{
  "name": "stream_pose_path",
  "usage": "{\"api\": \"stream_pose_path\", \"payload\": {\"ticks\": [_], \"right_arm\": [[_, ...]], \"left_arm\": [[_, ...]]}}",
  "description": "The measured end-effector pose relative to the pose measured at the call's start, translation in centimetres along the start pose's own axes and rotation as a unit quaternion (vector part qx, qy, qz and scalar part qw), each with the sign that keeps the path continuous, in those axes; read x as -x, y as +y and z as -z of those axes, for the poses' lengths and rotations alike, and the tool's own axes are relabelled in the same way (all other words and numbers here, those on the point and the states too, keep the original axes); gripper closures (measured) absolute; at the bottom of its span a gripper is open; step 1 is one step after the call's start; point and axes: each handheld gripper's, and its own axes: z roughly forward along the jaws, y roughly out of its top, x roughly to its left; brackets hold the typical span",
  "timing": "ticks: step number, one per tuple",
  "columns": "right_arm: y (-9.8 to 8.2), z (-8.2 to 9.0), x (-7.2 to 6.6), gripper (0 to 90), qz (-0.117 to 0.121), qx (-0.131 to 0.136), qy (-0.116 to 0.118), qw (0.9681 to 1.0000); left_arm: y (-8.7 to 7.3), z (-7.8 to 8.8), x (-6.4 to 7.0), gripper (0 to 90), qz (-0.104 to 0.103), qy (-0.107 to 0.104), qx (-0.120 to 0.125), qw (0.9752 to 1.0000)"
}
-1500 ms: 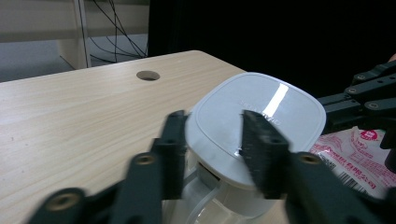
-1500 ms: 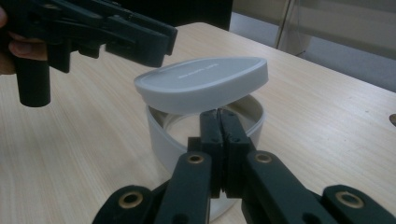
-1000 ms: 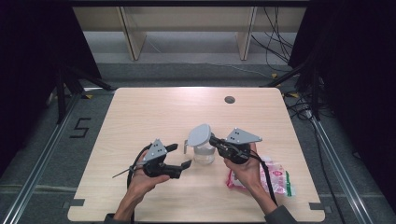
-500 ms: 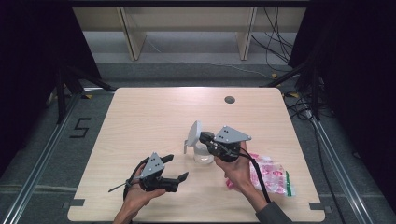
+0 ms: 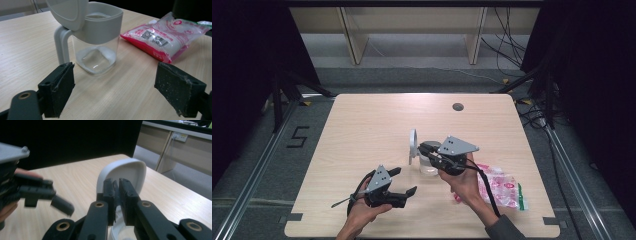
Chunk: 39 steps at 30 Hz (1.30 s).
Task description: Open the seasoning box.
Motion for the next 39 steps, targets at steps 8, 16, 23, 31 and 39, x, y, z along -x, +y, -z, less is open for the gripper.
{"api": "stream_pose_path", "payload": {"ticks": [8,16,23,31,39], "right_arm": [[-2.6,4.8,0.6,87.1,-0.007,-0.045,-0.025,0.9986],[-6.2,6.9,0.0,88.7,0.001,-0.097,-0.035,0.9947],[-8.4,6.7,-1.2,89.4,0.003,-0.149,-0.037,0.9882],[-9.7,6.1,-1.3,89.5,0.007,-0.185,-0.036,0.9820],[-9.9,6.7,-1.2,90.0,0.008,-0.207,-0.039,0.9775]], "left_arm": [[-0.1,0.3,-0.4,15.4,0.016,0.011,0.001,0.9998],[0.2,0.3,-0.7,15.5,0.016,0.011,-0.002,0.9998],[0.1,0.2,-0.5,16.0,0.031,0.015,-0.009,0.9994],[0.2,0.5,-0.8,15.6,0.024,0.011,-0.006,0.9996],[0.2,0.7,-1.1,15.6,0.023,0.014,-0.007,0.9996]]}}
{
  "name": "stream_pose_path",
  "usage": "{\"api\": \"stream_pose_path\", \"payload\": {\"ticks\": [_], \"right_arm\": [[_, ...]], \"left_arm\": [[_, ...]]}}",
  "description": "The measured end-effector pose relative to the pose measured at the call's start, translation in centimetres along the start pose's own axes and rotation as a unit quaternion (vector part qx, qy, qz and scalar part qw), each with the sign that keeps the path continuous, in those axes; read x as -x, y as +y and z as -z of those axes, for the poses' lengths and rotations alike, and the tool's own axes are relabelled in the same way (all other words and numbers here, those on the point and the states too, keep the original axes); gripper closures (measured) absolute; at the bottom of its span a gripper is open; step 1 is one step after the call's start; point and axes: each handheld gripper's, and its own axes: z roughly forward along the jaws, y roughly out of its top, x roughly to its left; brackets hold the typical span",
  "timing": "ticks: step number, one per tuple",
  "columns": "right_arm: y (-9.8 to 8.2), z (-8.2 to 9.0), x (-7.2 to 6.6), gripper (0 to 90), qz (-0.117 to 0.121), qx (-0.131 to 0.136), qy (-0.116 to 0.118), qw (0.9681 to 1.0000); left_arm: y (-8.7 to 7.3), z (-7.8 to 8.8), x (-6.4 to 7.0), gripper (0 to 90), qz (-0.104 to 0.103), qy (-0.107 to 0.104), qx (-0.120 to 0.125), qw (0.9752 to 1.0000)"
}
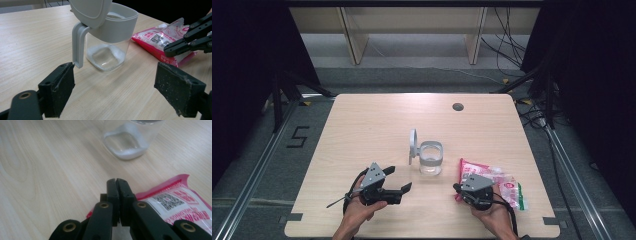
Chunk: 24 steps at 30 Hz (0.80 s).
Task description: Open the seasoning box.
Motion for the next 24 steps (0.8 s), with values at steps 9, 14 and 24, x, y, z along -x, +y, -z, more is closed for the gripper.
{"api": "stream_pose_path", "payload": {"ticks": [9,14,24], "right_arm": [[-1.1,1.5,0.1,90.0,-0.006,-0.012,0.009,0.9999],[-1.8,2.3,0.2,90.0,-0.007,-0.013,0.005,0.9999],[-3.8,4.9,1.4,90.0,-0.032,-0.013,-0.010,0.9994]], "left_arm": [[-0.2,0.0,-0.1,15.6,0.006,0.000,-0.004,1.0000],[-0.1,0.2,-0.3,15.6,0.005,0.007,-0.003,1.0000],[-0.2,0.3,-0.1,15.6,0.016,0.007,-0.004,0.9998]]}}
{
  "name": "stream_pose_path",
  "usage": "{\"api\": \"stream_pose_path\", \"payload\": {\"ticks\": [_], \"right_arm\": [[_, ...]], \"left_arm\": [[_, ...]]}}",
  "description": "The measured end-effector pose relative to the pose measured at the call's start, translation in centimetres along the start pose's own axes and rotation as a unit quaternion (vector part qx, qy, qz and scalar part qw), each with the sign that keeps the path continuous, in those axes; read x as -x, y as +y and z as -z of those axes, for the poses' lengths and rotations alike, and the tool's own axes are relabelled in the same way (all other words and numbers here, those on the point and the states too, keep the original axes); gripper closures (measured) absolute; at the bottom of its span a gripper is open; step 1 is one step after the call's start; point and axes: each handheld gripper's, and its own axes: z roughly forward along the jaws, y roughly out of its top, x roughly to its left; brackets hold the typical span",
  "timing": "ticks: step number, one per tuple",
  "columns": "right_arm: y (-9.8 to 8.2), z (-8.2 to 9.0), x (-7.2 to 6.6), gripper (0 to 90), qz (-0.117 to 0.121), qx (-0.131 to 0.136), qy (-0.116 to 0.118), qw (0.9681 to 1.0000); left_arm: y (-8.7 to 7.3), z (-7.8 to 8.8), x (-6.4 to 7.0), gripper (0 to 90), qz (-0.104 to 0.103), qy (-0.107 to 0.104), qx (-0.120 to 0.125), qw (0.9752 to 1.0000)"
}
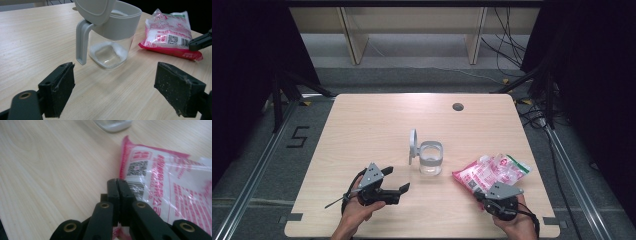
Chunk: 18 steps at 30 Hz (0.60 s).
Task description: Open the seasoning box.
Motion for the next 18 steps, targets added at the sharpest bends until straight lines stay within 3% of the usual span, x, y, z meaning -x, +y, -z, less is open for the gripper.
{"api": "stream_pose_path", "payload": {"ticks": [1,2,5,8,9,10,11,13,14,16,18], "right_arm": [[-0.1,0.1,0.0,90.0,-0.006,-0.001,0.002,1.0000],[-0.3,0.3,0.2,90.0,-0.008,-0.001,-0.002,1.0000],[-0.8,0.7,0.6,86.5,-0.017,0.002,0.000,0.9999],[-1.1,1.5,1.1,65.8,-0.068,0.040,0.014,0.9968],[-1.1,1.9,1.1,60.1,-0.096,0.043,0.004,0.9945],[-1.5,2.8,1.9,52.6,-0.103,0.076,-0.026,0.9914],[-1.5,2.8,1.9,52.6,-0.103,0.076,-0.026,0.9914],[-2.2,3.6,2.7,47.9,-0.150,0.093,-0.047,0.9832],[-2.6,3.9,3.0,45.4,-0.180,0.100,-0.061,0.9767],[-3.4,4.5,3.9,41.2,-0.219,0.096,-0.080,0.9677],[-4.2,4.5,5.0,40.7,-0.227,0.096,-0.089,0.9650]], "left_arm": [[0.1,0.0,-0.2,15.6,-0.009,-0.001,-0.001,1.0000],[0.1,0.0,-0.1,15.6,0.000,0.001,-0.001,1.0000],[-0.1,-0.1,-0.2,15.6,-0.010,-0.005,-0.002,0.9999],[0.0,-0.2,-0.1,15.6,-0.005,-0.004,-0.002,1.0000],[0.0,-0.3,-0.1,15.6,-0.011,-0.006,-0.003,0.9999],[-0.1,-0.2,-0.1,15.6,-0.015,-0.005,-0.007,0.9999],[-0.1,-0.2,0.0,15.6,-0.008,-0.006,-0.007,0.9999],[0.0,-0.2,-0.1,15.6,-0.010,-0.006,-0.004,0.9999],[0.0,-0.2,-0.1,15.6,0.000,-0.009,0.001,1.0000],[0.0,-0.2,0.0,15.4,0.000,-0.009,0.002,1.0000],[0.0,-0.2,-0.1,15.3,-0.011,-0.011,0.002,0.9999]]}}
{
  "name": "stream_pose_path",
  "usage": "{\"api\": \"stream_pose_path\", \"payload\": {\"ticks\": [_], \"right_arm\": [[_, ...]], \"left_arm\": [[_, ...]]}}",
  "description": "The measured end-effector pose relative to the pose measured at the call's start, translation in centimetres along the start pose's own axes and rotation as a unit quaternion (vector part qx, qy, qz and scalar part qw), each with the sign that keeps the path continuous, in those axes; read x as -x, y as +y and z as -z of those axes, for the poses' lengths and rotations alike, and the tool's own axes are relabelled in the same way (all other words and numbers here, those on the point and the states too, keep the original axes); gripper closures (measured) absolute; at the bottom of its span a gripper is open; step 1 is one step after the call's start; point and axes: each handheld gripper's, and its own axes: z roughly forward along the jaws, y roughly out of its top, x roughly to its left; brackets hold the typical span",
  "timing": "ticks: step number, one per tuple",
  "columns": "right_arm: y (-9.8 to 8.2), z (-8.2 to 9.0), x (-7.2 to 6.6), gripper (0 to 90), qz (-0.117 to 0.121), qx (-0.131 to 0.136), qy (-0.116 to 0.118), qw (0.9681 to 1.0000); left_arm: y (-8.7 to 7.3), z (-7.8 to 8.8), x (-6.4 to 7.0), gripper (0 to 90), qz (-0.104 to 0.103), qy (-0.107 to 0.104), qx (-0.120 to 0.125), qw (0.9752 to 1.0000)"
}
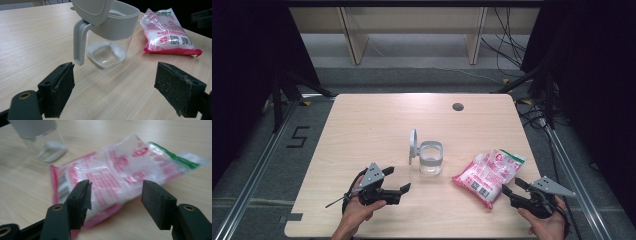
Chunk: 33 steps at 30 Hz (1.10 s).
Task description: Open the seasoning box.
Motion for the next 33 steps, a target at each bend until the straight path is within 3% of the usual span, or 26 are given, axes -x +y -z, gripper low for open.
{"api": "stream_pose_path", "payload": {"ticks": [1,2,4,5,8,11,12,13,15,16,17,18,19,20,22,24,27,28,29,30,31,33], "right_arm": [[-0.3,-0.1,0.6,40.3,-0.017,-0.006,-0.006,0.9998],[-0.3,-0.2,1.6,39.6,-0.010,0.000,-0.005,0.9999],[-0.5,-0.4,2.4,36.9,-0.052,0.005,-0.002,0.9986],[-0.5,-0.4,2.6,36.2,-0.062,-0.004,-0.003,0.9980],[-0.5,-1.2,3.6,34.8,-0.056,-0.002,0.008,0.9984],[-0.2,-2.2,3.6,31.6,-0.075,0.002,0.009,0.9971],[0.0,-2.4,3.8,30.9,-0.073,0.000,0.009,0.9973],[0.0,-2.9,4.0,30.9,-0.075,0.009,0.014,0.9970],[0.2,-3.6,4.1,29.2,-0.092,-0.001,0.026,0.9954],[0.2,-4.0,4.3,28.3,-0.085,-0.013,0.027,0.9959],[0.2,-4.4,4.4,28.2,-0.079,-0.009,0.027,0.9965],[0.4,-4.7,4.1,28.1,-0.098,-0.025,0.032,0.9943],[0.4,-4.9,4.1,28.1,-0.096,-0.025,0.030,0.9946],[0.5,-5.3,4.1,29.5,-0.105,-0.033,0.026,0.9936],[0.5,-5.8,4.4,31.2,-0.102,-0.017,0.034,0.9941],[0.6,-5.9,4.2,34.1,-0.112,-0.027,0.029,0.9929],[0.6,-6.5,4.5,36.6,-0.085,-0.020,0.023,0.9959],[0.7,-6.6,4.1,37.1,-0.116,-0.028,0.026,0.9926],[0.7,-6.8,4.0,38.1,-0.125,-0.025,0.029,0.9915],[0.7,-7.0,4.6,39.0,-0.096,-0.020,0.036,0.9946],[0.8,-6.9,4.3,40.2,-0.118,-0.038,0.026,0.9919],[0.8,-7.3,4.2,45.6,-0.133,-0.032,0.032,0.9901]], "left_arm": [[0.0,0.0,0.1,15.3,0.012,0.001,-0.001,0.9999],[0.1,0.0,0.1,15.3,0.010,0.001,-0.001,0.9999],[-0.1,0.0,0.2,15.3,0.013,-0.001,0.001,0.9999],[-0.1,0.0,0.0,15.4,-0.002,-0.005,-0.002,1.0000],[0.0,-0.1,0.2,15.4,0.012,-0.002,-0.002,0.9999],[-0.1,-0.1,0.3,15.4,0.003,-0.003,-0.008,1.0000],[0.0,-0.1,0.1,15.4,-0.009,-0.006,-0.007,0.9999],[0.1,-0.1,0.2,15.4,-0.001,-0.007,-0.002,1.0000],[0.1,0.1,0.2,15.4,0.012,-0.001,0.000,0.9999],[0.1,0.1,0.1,15.4,0.013,-0.004,0.002,0.9999],[0.1,0.1,0.1,15.4,0.016,-0.001,0.004,0.9999],[0.1,0.2,0.0,15.4,0.014,0.002,0.001,0.9999],[0.1,0.1,0.0,15.4,0.017,0.001,0.003,0.9999],[0.1,0.2,0.0,15.5,0.014,0.002,0.002,0.9999],[0.1,0.2,0.2,15.5,0.016,0.002,0.007,0.9998],[0.2,0.2,0.1,15.5,0.014,0.003,0.006,0.9999],[0.2,0.3,0.1,15.5,0.011,0.003,0.003,0.9999],[0.2,0.3,0.1,15.5,0.011,0.004,0.002,0.9999],[0.1,0.2,0.1,15.5,0.010,0.000,0.003,0.9999],[0.1,0.3,0.1,15.5,0.010,0.004,-0.001,0.9999],[0.1,0.2,0.1,15.5,0.010,0.000,0.002,0.9999],[0.1,0.1,0.1,15.5,0.014,-0.002,0.004,0.9999]]}}
